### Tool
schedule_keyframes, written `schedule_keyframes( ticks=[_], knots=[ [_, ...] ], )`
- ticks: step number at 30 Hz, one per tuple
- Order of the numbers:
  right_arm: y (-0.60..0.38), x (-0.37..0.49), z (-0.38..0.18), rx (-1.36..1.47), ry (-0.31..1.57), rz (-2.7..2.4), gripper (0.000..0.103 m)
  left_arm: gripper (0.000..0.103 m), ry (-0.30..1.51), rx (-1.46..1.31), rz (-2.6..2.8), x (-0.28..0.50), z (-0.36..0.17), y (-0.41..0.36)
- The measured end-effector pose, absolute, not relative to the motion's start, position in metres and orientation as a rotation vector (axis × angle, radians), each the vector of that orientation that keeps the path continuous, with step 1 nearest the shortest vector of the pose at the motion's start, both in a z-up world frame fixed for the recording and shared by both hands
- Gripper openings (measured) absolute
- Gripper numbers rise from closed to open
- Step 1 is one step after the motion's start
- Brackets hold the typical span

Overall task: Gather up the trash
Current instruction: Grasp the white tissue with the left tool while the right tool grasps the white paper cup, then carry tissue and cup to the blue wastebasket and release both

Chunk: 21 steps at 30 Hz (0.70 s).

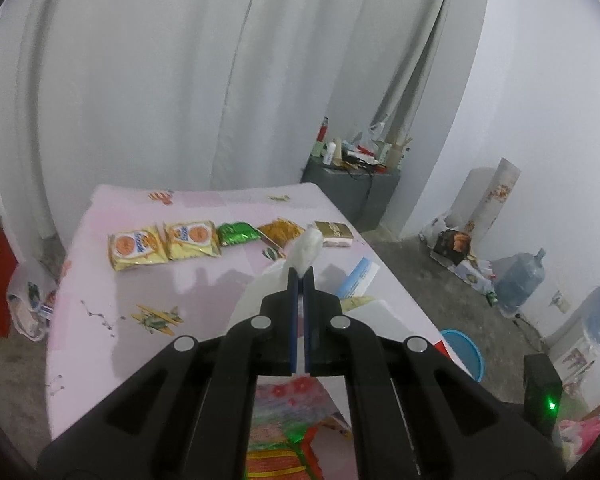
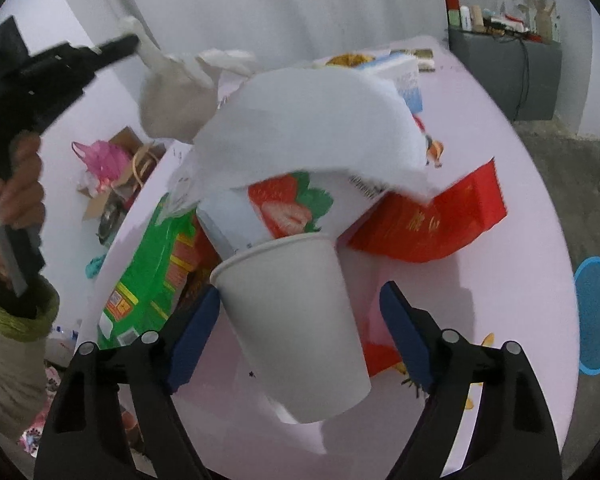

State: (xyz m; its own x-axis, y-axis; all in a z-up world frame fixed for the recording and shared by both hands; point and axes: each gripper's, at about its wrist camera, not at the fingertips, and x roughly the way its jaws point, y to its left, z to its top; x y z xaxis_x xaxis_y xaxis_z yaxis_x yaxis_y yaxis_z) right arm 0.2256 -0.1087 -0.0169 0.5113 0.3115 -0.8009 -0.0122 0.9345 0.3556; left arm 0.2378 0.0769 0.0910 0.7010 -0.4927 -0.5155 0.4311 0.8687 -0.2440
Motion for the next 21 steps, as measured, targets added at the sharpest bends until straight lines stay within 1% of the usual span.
schedule_keyframes(
  ticks=[1, 2, 3, 7, 10, 14, 18, 21],
  knots=[
    [-0.106, 0.224, -0.019, 0.317, 1.034, 0.201, 0.073, 0.0, 0.598, -0.096, -0.507, 0.235, 0.093, 0.077],
    [-0.104, 0.224, -0.021, 0.311, 1.046, 0.2, 0.067, 0.0, 0.589, -0.076, -0.491, 0.231, 0.097, 0.077],
    [-0.103, 0.222, -0.023, 0.309, 1.061, 0.198, 0.066, 0.0, 0.585, -0.067, -0.484, 0.228, 0.098, 0.077],
    [-0.106, 0.212, -0.023, 0.314, 1.084, 0.188, 0.065, 0.0, 0.598, -0.019, -0.443, 0.219, 0.105, 0.077],
    [-0.111, 0.202, -0.022, 0.324, 1.108, 0.18, 0.065, 0.0, 0.66, -0.01, -0.421, 0.219, 0.105, 0.079],
    [-0.121, 0.181, -0.019, 0.355, 1.116, 0.176, 0.064, 0.0, 0.743, -0.098, -0.44, 0.223, 0.103, 0.094],
    [-0.132, 0.16, -0.01, 0.39, 1.078, 0.154, 0.064, 0.0, 0.709, -0.13, -0.429, 0.212, 0.115, 0.106],
    [-0.141, 0.144, 0.004, 0.425, 1.015, 0.137, 0.064, 0.0, 0.655, -0.129, -0.427, 0.198, 0.133, 0.108]
  ],
)
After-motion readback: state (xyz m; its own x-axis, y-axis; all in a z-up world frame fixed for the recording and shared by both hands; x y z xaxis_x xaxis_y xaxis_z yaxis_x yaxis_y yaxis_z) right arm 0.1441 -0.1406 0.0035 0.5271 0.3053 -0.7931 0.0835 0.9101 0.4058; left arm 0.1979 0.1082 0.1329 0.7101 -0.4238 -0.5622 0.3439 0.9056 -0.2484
